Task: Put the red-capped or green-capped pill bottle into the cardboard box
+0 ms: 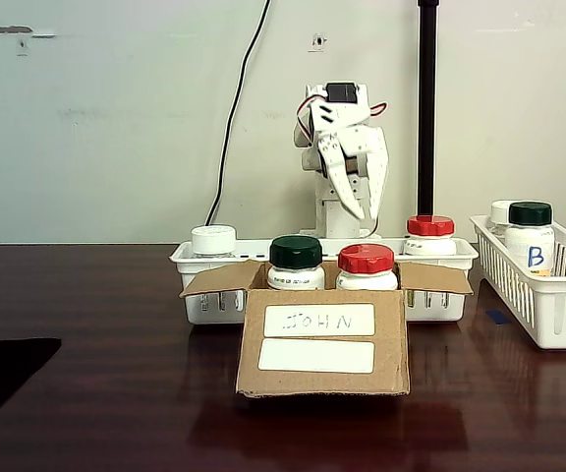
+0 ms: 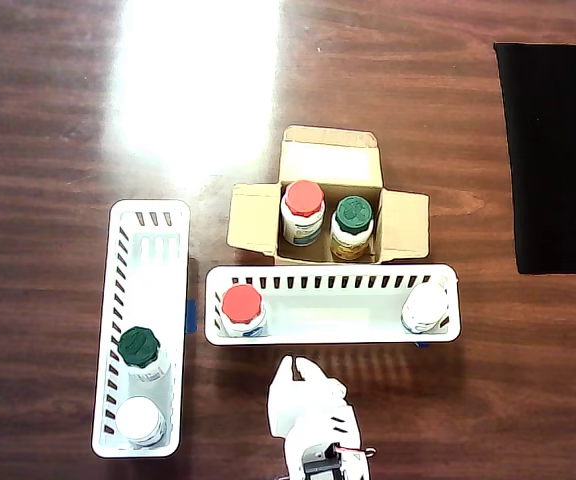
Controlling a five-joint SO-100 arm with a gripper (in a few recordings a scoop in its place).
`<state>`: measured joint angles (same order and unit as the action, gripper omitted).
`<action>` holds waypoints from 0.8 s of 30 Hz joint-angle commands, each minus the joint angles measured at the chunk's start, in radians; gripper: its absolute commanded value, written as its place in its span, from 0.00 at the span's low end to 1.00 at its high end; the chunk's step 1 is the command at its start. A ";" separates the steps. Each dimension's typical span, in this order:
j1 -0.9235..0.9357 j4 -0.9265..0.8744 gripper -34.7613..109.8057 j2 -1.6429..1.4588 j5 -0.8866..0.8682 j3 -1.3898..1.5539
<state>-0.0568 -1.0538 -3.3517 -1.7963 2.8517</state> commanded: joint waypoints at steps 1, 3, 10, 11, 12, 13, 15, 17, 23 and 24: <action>-0.032 0.018 0.24 -0.084 -0.028 0.051; -0.040 0.069 0.24 -0.084 -0.026 0.107; -0.109 -0.044 0.23 -0.084 0.179 0.109; -0.106 -0.048 0.23 -0.084 0.161 0.109; -0.107 -0.058 0.23 -0.084 0.118 0.109; -0.112 -0.092 0.24 -0.080 0.067 0.109; -0.115 -0.091 0.24 -0.080 0.132 0.109; -0.118 -0.091 0.24 -0.083 0.229 0.109; -0.118 -0.091 0.24 -0.083 0.548 0.109; -0.118 -0.091 0.24 -0.083 0.592 0.109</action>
<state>-0.1258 -1.1321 -3.3517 -1.3070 2.9606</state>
